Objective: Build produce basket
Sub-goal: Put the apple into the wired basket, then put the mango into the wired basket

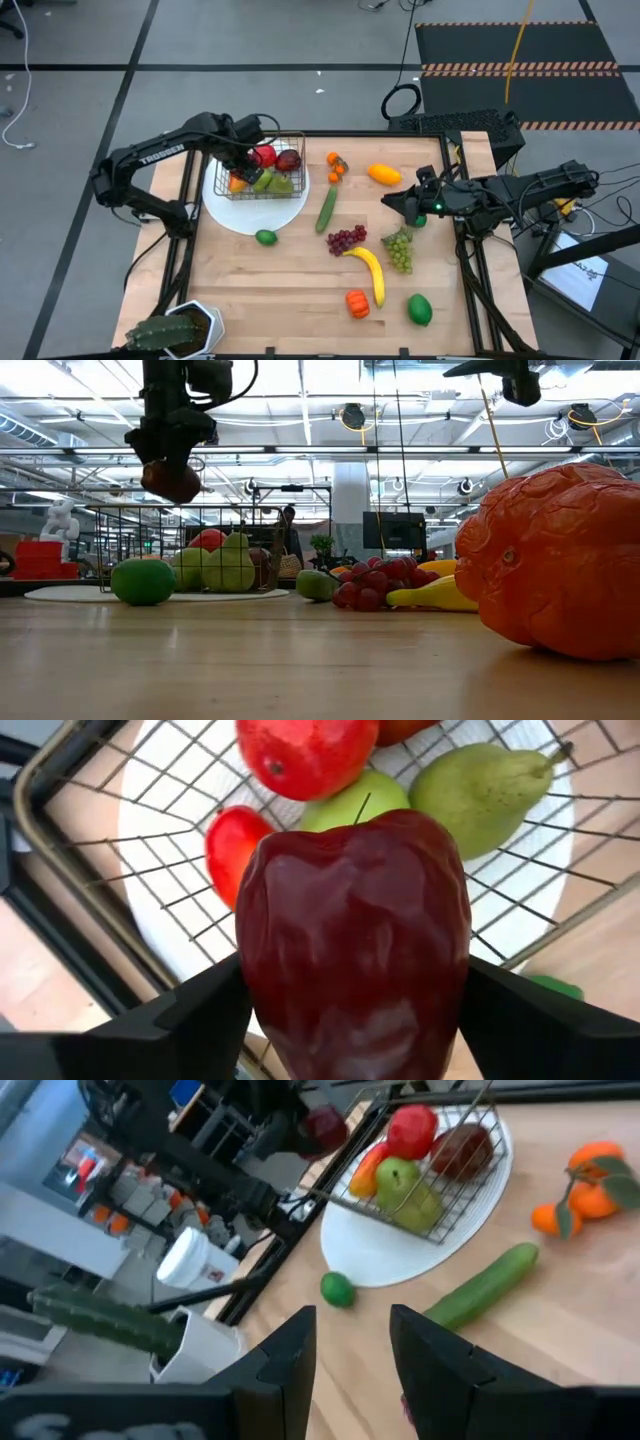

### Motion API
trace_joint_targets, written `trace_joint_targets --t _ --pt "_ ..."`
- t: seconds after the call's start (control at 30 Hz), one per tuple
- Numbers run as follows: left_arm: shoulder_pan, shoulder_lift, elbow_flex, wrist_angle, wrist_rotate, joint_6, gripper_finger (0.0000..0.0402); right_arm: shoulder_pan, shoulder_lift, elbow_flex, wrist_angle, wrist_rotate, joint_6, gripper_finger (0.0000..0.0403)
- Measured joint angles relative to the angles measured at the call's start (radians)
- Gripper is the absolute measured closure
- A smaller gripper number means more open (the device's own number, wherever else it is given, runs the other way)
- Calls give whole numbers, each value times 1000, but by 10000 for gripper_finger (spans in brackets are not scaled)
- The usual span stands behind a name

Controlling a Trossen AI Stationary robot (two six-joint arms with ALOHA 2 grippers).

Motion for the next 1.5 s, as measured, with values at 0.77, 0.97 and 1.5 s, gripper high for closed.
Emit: trace_joint_targets --t 0.77,0.97,1.5 --pt "-144 -121 175 41 99 -418 159 46 -2 0 -104 -238 184 280" --pt "-385 -161 175 162 68 -585 216 89 -1 0 -216 -237 251 280" --pt "-997 -146 146 484 -493 -654 293 127 -1 0 -183 -71 199 197"
